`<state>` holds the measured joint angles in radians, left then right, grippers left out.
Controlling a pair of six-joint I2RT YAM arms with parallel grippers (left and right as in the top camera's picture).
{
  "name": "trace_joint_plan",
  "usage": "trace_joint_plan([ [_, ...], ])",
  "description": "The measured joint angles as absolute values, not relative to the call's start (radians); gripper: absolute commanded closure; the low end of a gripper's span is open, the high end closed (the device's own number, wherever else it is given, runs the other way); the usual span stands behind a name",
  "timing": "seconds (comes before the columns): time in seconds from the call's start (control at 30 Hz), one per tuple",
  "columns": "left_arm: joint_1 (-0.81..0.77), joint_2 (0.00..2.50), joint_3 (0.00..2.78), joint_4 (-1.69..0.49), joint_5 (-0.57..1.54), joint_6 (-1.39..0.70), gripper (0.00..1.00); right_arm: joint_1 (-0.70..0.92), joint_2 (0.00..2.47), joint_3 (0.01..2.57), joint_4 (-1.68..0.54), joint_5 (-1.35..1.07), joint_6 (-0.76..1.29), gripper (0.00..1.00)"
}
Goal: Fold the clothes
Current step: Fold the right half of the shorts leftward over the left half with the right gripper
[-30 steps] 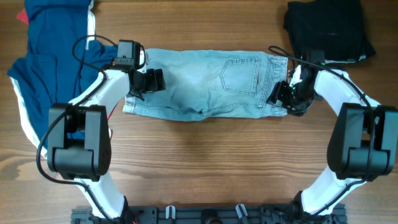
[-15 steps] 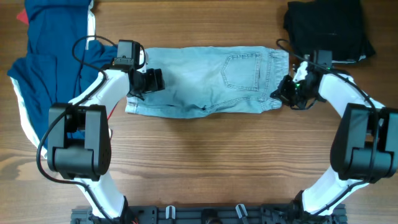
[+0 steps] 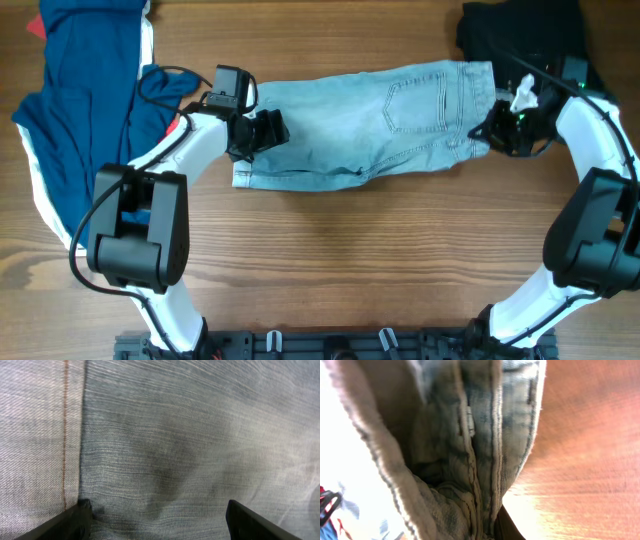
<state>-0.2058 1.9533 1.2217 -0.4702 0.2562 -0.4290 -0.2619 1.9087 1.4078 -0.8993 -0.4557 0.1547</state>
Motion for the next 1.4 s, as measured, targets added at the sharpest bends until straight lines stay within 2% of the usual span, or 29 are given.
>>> trace_joint_plan([
  [0.13, -0.213, 1.954, 1.222, -0.463, 0.25, -0.448, 0.14, -0.193, 1.876, 1.468, -0.924, -0.472, 0.105, 0.96],
  [0.5, -0.213, 1.954, 1.222, -0.458, 0.249, -0.47, 0.14, 0.258, 1.805, 1.514, -0.821, -0.477, 0.066, 0.96],
  [0.6, -0.213, 1.954, 1.222, -0.459, 0.249, -0.47, 0.15, 0.335, 1.805, 1.514, -0.799, -0.492, 0.067, 0.96],
  [0.77, -0.213, 1.954, 1.222, -0.459, 0.248, -0.47, 0.15, 0.4, 1.805, 1.514, -0.776, -0.513, 0.076, 0.96],
  [1.0, -0.213, 1.954, 1.222, -0.458, 0.248, -0.471, 0.15, 0.411, 1.805, 1.531, -0.746, -0.58, 0.091, 0.96],
  [1.07, -0.213, 1.954, 1.222, -0.458, 0.248, -0.474, 0.19, 0.418, 1.805, 1.537, -0.739, -0.591, 0.093, 0.96],
  [1.13, -0.213, 1.954, 1.222, -0.459, 0.245, -0.476, 0.19, 0.43, 1.805, 1.54, -0.736, -0.599, 0.095, 0.96],
  [1.27, -0.212, 1.953, 1.224, -0.482, 0.245, -0.476, 0.12, 0.445, 1.805, 1.54, -0.731, -0.607, 0.101, 0.96],
  [1.37, -0.212, 1.942, 1.23, -0.538, 0.241, -0.477, 0.01, 0.446, 1.805, 1.54, -0.731, -0.609, 0.104, 0.96],
  [1.4, -0.211, 1.936, 1.23, -0.554, 0.238, -0.474, 0.0, 0.446, 1.805, 1.54, -0.73, -0.609, 0.104, 0.96],
])
